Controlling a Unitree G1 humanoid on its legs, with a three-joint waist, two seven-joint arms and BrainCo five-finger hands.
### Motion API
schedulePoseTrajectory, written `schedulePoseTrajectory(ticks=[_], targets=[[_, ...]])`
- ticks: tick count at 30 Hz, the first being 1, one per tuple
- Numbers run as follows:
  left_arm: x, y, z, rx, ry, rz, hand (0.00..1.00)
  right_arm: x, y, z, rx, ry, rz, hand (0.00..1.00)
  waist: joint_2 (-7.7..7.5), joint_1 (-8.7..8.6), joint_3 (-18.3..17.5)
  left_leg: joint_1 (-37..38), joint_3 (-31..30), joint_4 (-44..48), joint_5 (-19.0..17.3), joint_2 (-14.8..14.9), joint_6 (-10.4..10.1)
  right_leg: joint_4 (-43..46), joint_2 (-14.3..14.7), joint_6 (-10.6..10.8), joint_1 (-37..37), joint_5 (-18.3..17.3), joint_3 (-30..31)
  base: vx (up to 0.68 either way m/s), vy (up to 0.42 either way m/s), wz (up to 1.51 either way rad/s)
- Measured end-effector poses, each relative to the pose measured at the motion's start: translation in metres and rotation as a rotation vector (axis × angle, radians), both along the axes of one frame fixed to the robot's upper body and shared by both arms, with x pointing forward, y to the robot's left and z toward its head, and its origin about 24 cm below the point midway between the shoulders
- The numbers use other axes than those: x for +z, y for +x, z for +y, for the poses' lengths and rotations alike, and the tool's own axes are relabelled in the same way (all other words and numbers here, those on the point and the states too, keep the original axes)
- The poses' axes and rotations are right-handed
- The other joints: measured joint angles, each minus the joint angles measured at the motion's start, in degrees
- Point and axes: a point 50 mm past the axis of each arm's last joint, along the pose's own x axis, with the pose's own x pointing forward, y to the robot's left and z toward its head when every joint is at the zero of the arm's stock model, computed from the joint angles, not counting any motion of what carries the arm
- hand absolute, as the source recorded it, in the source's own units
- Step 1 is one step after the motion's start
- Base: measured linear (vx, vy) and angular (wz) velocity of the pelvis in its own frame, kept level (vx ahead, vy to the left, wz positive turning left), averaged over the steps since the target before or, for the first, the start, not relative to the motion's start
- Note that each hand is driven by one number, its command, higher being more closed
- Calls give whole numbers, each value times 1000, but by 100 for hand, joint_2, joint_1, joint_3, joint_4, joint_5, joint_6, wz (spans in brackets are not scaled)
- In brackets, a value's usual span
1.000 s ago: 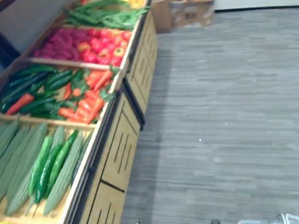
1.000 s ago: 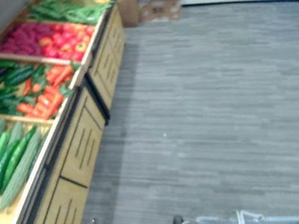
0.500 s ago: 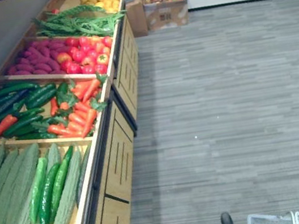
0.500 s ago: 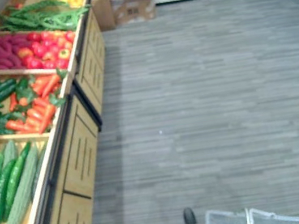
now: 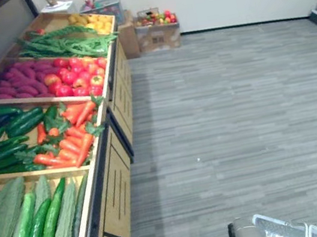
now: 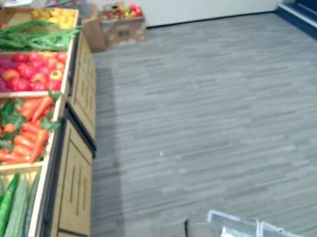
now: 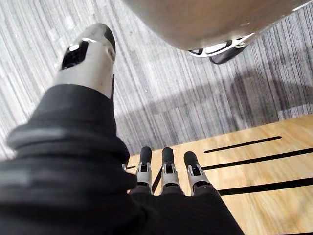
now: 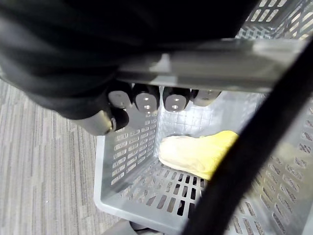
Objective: Pick vegetable in the basket
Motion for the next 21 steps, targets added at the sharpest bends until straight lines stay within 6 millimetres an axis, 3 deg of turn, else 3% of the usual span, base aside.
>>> schedulePoseTrajectory(ticks=[4, 5, 6, 7, 8, 10, 13, 14, 15, 17, 19, 21], targets=[[2, 10, -3, 31, -11, -31, 0, -2, -6, 5, -6, 17, 22, 100, 6, -62, 18, 254, 109, -105, -266, 189, -381, -2520, -14, 109, 30, 577, -387, 405, -190, -6], [1, 12, -5, 52, -22, -38, 0, -3, -7, 5, -11, 20, 29, 100, 87, -113, 23, 349, 106, -145, -358, 324, -399, -2373, 25, 74, 13, 1022, -502, 474, -258, 16], [1, 12, -8, 64, -33, -42, 0, -3, -12, 4, -22, 17, 40, 100, 208, -143, -12, 437, 97, -188, -372, 484, -358, -2082, 122, 1, -61, 1066, -635, 494, -253, 20], [2, 19, -16, 65, -57, -66, 0, -2, -13, 2, -41, 14, 38, 100, 310, -101, -32, 399, 115, -100, -211, 625, -431, -1649, 212, -206, -246, 754, -724, 486, -289, 13], [2, 23, -21, 65, -69, -81, 0, -2, -12, 1, -57, 14, 31, 100, 307, -97, -26, 330, 71, 19, 52, 695, -544, -1462, 228, -323, -287, 614, -766, 558, -367, 8], [1, 24, -31, 66, -97, -82, 0, -2, -12, 0, -55, 10, 30, 100, 323, -120, -38, 191, -115, 433, 600, 807, -555, -1349, 233, -453, -129, 335, -908, 448, -332, 19], [2, 26, -39, 103, -133, -98, 0, -1, -12, -3, -46, 0, 34, 100, 297, -109, -39, -513, -692, 2103, 1765, 1000, -592, -1383, 167, -560, 431, -102, -1079, 408, -274, 35], [2, 27, -39, 119, -137, -108, 0, 1, -9, -6, -25, -11, 29, 100, 247, -94, -10, -938, -952, 2995, 2324, 1052, -629, -1437, 152, -593, 647, -266, -1086, 269, -160, 9], [3, 28, -39, 124, -139, -111, 0, 1, -7, -9, -10, -19, 28, 100, 256, -83, -10, -1139, -1045, 3409, 2333, 1066, -661, -1480, 165, -611, 760, -315, -1087, 328, -159, 2], [4, 28, -35, 210, -161, -131, 0, 4, 0, -15, 9, -37, 24, 100, 261, -14, -11, -1650, -1082, 4257, 1911, 1073, -745, -1791, 184, -618, 1340, -370, -1094, 307, -108, -3], [5, 28, -33, 264, -165, -151, 0, 7, 7, -20, 23, -57, 4, 100, 231, 122, -9, -1910, -859, 4013, 1502, 1106, -615, -2135, 178, -596, 1870, -383, -1077, 273, -50, -8], [8, 33, -32, 271, -159, -177, 0, 11, 20, -25, 66, -85, -31, 100, 217, 218, -15, -2121, -699, 3298, 1366, 1092, -469, -2225, 106, -529, 2032, -426, -1043, 167, 23, -10]])
